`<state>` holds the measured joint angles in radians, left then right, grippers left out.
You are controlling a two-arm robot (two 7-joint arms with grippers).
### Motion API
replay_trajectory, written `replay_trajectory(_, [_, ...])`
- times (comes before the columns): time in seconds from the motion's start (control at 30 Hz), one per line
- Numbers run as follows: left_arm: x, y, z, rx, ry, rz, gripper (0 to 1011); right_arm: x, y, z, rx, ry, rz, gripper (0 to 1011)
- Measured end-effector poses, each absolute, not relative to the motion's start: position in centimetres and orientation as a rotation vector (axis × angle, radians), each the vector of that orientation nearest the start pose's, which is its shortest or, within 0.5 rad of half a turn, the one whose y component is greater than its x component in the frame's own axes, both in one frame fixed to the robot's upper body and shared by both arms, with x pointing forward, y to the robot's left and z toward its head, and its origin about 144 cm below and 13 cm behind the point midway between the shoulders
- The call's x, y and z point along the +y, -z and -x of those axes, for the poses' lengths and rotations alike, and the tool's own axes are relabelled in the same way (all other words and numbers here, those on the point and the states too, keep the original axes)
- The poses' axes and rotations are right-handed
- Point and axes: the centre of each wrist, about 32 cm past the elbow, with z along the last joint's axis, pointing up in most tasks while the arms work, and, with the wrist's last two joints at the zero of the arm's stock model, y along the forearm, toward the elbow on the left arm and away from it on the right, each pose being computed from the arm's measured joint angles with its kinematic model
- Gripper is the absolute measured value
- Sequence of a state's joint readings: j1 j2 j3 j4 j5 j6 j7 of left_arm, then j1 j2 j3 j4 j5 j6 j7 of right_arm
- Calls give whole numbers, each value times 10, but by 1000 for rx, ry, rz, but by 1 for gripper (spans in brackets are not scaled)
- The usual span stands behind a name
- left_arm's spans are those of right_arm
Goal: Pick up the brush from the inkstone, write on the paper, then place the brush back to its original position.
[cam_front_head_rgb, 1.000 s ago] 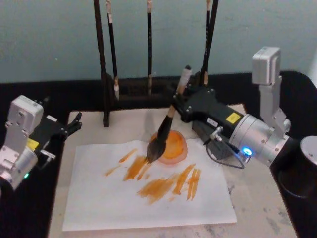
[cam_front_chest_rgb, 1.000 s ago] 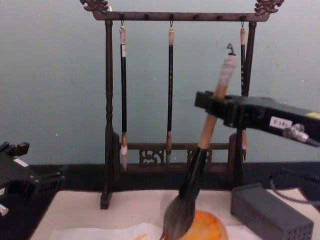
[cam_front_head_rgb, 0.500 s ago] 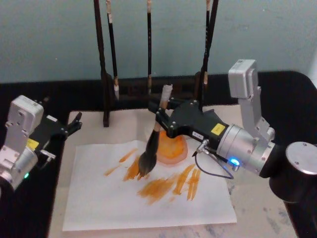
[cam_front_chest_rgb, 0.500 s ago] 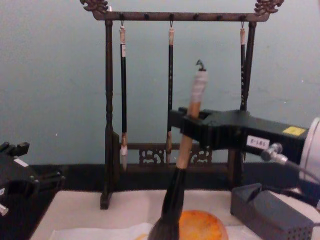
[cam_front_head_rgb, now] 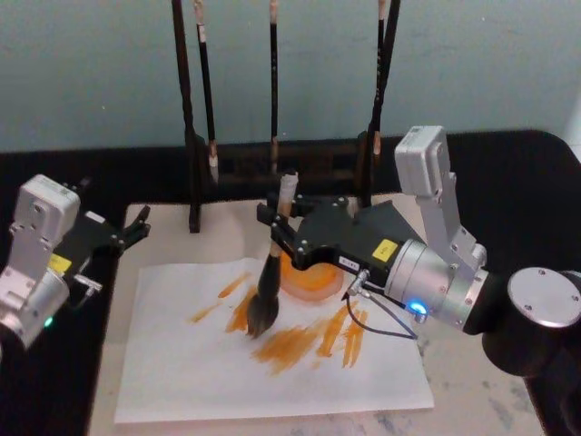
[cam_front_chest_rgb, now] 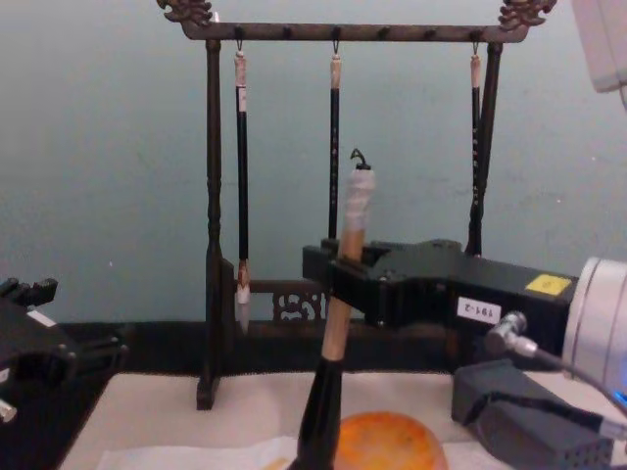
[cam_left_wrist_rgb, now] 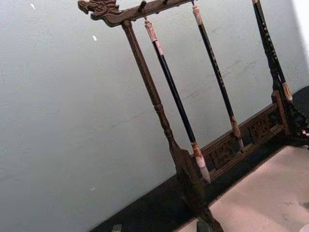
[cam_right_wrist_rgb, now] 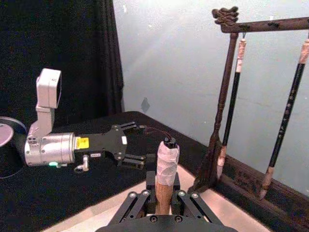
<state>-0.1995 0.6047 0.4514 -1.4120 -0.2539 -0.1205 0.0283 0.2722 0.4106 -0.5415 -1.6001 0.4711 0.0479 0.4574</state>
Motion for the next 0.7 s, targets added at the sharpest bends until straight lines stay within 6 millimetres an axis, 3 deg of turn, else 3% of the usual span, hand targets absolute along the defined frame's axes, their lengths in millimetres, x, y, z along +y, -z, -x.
replay_trajectory(0.7, [310,-1140,-489,-285,-1248,-304,1001,-183,-1194,-491,-10,591,4,161])
